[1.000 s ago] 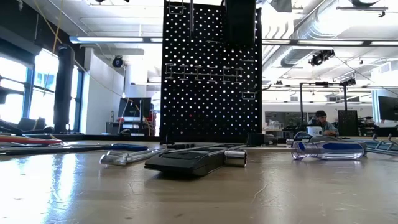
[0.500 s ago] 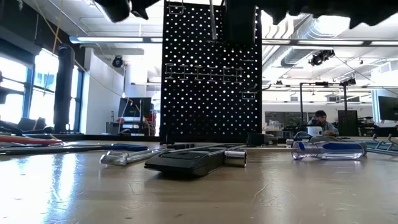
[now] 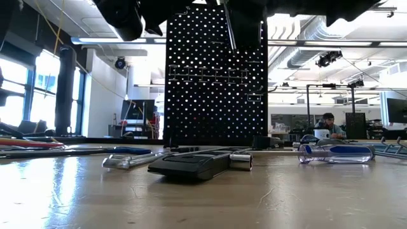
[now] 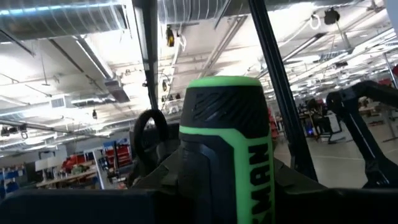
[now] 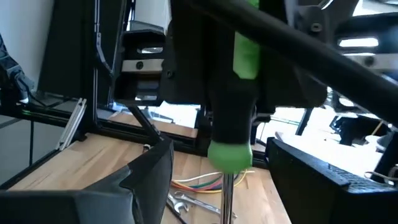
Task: Hang tools onto peg board
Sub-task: Hang the green screwdriver on the peg board
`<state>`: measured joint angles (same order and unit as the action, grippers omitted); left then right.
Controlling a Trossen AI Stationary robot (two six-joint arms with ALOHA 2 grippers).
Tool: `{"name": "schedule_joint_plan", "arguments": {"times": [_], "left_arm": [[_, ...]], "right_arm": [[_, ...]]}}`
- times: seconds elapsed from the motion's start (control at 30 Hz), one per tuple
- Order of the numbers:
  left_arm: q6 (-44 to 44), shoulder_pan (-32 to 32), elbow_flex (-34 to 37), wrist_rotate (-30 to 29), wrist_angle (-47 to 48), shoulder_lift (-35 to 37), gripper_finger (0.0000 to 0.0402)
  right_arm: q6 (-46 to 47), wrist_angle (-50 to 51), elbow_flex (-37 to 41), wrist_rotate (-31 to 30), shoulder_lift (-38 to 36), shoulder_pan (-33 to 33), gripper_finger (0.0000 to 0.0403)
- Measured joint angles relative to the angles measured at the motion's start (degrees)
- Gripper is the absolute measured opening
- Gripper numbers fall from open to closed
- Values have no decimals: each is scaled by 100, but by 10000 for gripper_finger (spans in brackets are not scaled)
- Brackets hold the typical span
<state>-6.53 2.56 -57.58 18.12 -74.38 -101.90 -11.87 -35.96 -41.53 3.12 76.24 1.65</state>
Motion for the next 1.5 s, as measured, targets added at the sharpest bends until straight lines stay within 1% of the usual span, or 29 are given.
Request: {"name": "schedule_joint_plan", "arguments": {"times": [0.13, 0.27, 0.37, 0.6, 0.63, 0.97, 1.0, 1.1, 1.17, 1.27, 1.37, 1.5], "left_arm": [[7, -6, 57, -28, -102, -46, 92], [10, -20, 63, -45, -93, -46, 92], [-150, -63, 63, -132, -95, -46, 92], [-381, -120, 63, -347, -95, -46, 92], [-400, -124, 66, -347, -94, -46, 92], [-406, -124, 66, -321, -72, -30, 93], [-416, -124, 66, -323, -36, -11, 100], [-425, -96, 66, -339, 92, 143, 155], [-425, -65, 65, -342, 418, 310, 188], [-428, -26, 66, -342, 1266, 612, 213], [-590, -21, 66, -341, 2173, 982, 218], [-661, -24, 66, -383, 2890, 1379, 218]], "right_arm": [[44, -34, -117, -10, 184, 0, 249], [77, -122, -117, -45, 184, 0, 224], [135, -182, -117, -106, 182, 0, 191], [135, -114, -117, -225, 182, 4, 90], [135, -100, -117, -228, 178, 4, 81], [135, -48, -121, -336, 176, 86, 81], [139, -42, -121, -351, 166, 106, 81], [138, 85, -123, -408, 110, 146, 81], [82, 249, -121, -492, 13, 182, 81], [-23, 445, -121, -660, -191, 227, 81], [-64, 640, -121, -698, -367, 252, 81], [-116, 773, -121, -701, -495, 258, 81]]}}
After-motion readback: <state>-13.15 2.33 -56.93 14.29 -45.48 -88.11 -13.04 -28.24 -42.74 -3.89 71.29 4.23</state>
